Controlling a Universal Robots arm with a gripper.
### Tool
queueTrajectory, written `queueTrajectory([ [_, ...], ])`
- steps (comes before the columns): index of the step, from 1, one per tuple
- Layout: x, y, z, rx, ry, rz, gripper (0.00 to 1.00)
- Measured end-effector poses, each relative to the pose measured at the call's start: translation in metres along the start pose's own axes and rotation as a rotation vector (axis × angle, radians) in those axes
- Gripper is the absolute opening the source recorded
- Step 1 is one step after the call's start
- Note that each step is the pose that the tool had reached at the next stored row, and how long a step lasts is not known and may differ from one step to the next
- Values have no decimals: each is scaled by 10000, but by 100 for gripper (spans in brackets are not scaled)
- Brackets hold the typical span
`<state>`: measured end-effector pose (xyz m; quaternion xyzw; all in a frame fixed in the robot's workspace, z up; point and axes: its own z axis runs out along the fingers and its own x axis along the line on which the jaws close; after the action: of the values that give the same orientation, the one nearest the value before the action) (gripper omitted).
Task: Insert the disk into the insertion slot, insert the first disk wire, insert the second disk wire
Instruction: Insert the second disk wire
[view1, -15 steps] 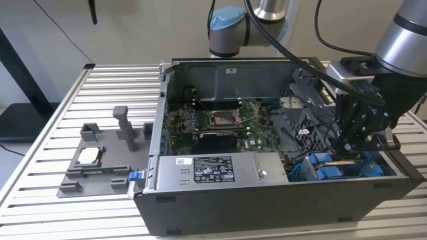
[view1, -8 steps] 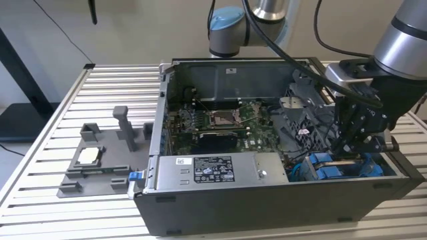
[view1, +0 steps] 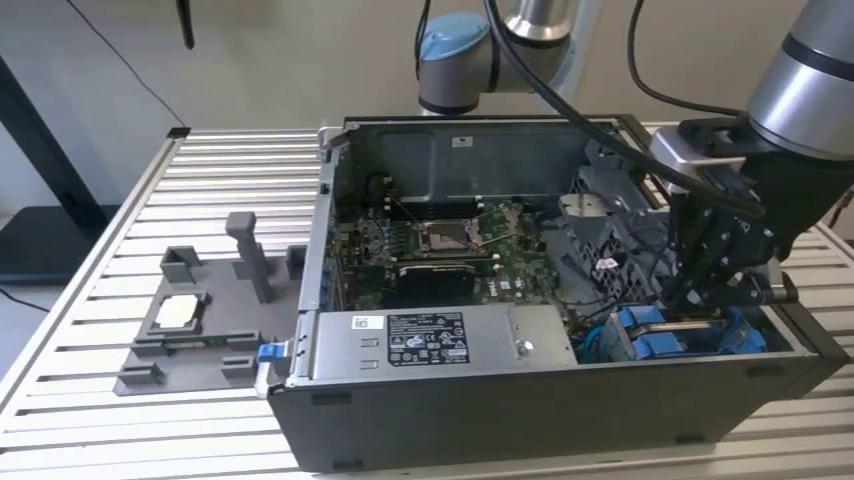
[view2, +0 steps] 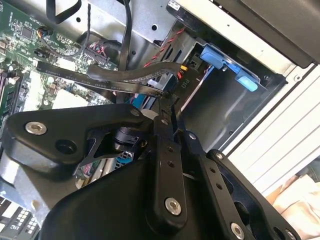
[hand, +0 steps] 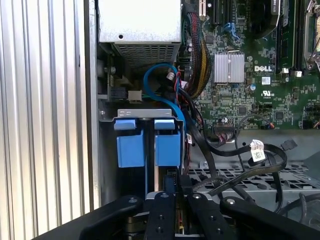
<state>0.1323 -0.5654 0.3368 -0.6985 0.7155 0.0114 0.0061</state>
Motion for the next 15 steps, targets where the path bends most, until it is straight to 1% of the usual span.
queueTrajectory([
  [2, 0, 0, 1, 0, -1, 0, 18],
  [3, 0, 0, 1, 0, 0, 0, 24],
  [5, 0, 0, 0, 0, 3, 0, 24],
  [7, 0, 0, -20, -2, 1, 0, 24],
  [15, -5, 2, -210, -17, 2, 1, 24],
])
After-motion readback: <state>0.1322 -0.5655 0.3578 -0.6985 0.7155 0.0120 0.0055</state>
